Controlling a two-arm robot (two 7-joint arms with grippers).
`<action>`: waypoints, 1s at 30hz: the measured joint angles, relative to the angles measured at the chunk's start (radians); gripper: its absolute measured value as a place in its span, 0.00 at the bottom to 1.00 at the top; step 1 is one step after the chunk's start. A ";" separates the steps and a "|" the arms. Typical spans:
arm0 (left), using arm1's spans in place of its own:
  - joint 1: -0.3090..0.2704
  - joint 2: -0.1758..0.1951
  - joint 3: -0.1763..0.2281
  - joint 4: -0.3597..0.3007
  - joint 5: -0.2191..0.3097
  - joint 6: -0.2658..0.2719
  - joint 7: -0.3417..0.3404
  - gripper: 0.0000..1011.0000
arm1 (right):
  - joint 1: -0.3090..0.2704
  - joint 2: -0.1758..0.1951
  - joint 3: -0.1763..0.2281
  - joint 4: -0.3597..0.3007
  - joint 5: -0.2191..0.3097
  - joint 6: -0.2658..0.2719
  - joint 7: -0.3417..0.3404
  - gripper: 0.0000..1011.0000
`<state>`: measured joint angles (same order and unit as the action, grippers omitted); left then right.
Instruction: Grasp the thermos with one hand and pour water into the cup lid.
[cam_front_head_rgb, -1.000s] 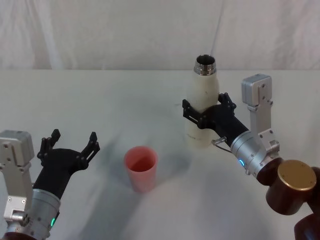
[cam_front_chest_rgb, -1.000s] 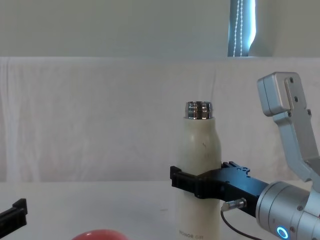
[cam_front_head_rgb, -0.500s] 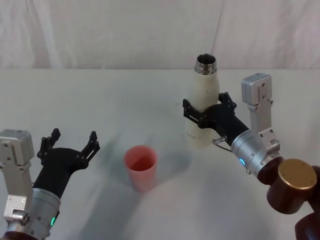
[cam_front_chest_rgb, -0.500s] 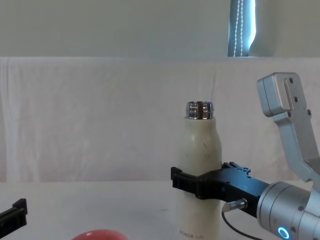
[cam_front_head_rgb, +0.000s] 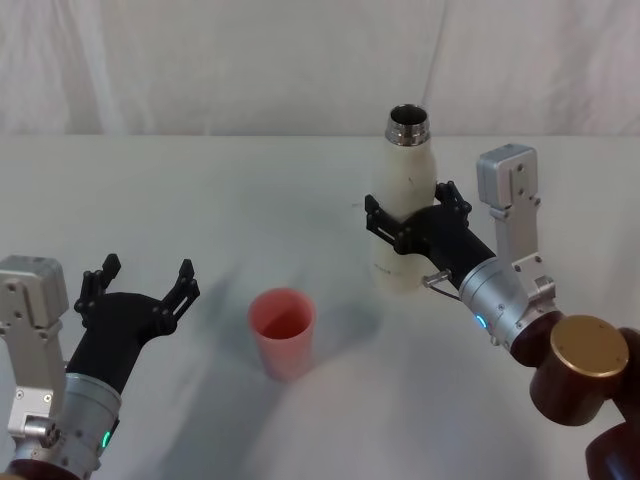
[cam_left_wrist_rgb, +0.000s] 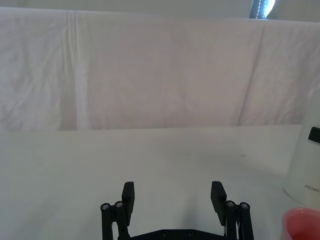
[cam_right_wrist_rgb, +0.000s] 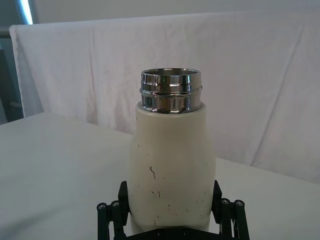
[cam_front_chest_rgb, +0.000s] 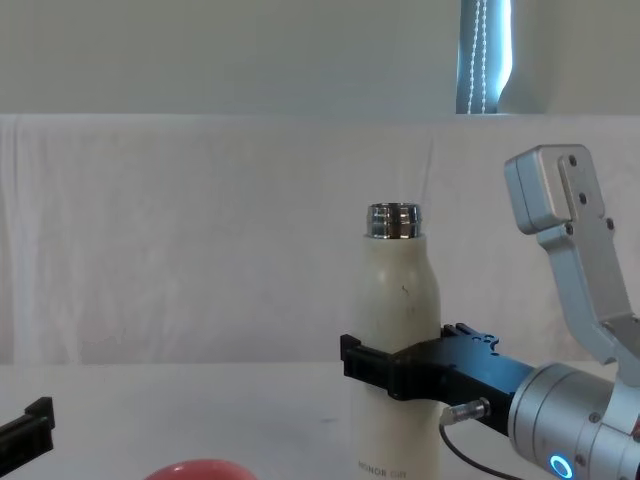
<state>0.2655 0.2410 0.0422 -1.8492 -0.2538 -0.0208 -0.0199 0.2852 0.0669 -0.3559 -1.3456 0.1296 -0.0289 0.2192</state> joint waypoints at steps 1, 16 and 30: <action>0.000 0.000 0.000 0.000 0.000 0.000 0.000 0.99 | 0.000 -0.001 0.000 -0.001 -0.002 0.000 -0.002 0.94; 0.000 0.000 0.000 0.000 0.000 0.000 0.000 0.99 | -0.014 -0.009 0.009 -0.095 -0.019 0.064 -0.028 0.94; 0.000 0.000 0.000 0.000 0.000 0.000 0.000 0.99 | -0.023 -0.014 0.016 -0.132 -0.024 0.094 -0.044 0.94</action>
<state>0.2655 0.2409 0.0421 -1.8492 -0.2538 -0.0208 -0.0199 0.2626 0.0532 -0.3402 -1.4778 0.1055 0.0654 0.1756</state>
